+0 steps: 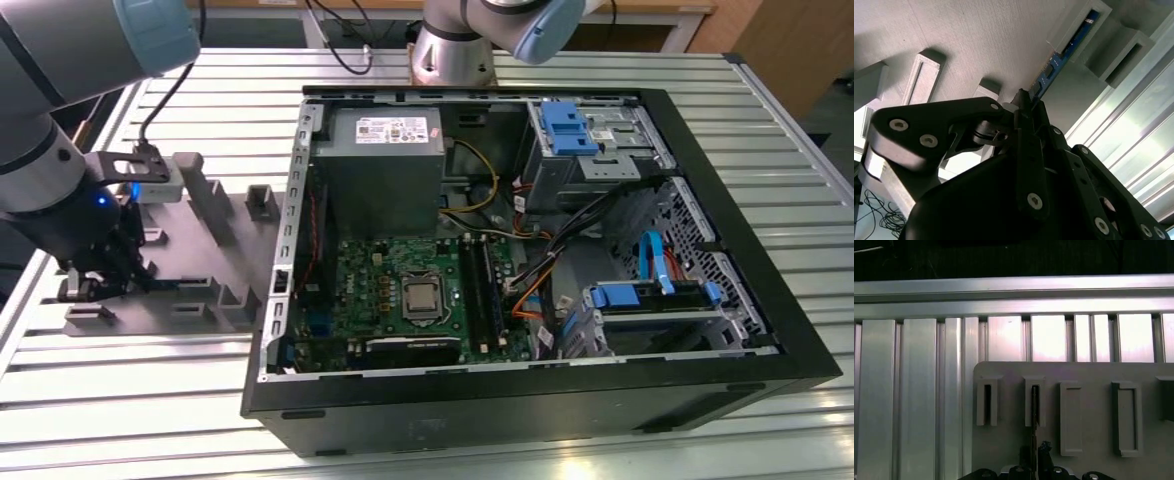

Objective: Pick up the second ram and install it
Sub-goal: 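Pick up the second ram and move it above second insertion slot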

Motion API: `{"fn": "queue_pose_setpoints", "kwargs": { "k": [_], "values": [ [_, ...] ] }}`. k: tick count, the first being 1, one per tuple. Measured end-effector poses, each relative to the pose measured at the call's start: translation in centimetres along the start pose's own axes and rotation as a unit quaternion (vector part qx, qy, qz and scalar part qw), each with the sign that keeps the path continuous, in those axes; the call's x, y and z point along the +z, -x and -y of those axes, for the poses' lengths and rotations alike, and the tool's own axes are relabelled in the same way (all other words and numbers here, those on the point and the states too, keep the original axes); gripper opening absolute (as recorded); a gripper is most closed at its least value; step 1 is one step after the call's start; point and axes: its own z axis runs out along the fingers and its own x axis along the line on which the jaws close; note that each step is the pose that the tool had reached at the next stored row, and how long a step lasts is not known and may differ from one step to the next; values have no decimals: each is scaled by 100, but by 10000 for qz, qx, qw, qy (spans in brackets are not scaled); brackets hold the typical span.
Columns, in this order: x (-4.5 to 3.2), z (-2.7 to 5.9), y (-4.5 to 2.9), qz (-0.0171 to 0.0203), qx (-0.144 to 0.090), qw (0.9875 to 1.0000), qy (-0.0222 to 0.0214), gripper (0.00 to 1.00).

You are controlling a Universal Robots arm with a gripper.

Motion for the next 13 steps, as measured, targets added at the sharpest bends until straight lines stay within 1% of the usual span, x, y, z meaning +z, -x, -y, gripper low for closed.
{"fn": "queue_pose_setpoints", "kwargs": {
  "k": [11,13],
  "values": [
    [6,7,0,-5,0,10000,1,21],
    [8,7,0,-5,0,10000,0,19]
  ]
}}
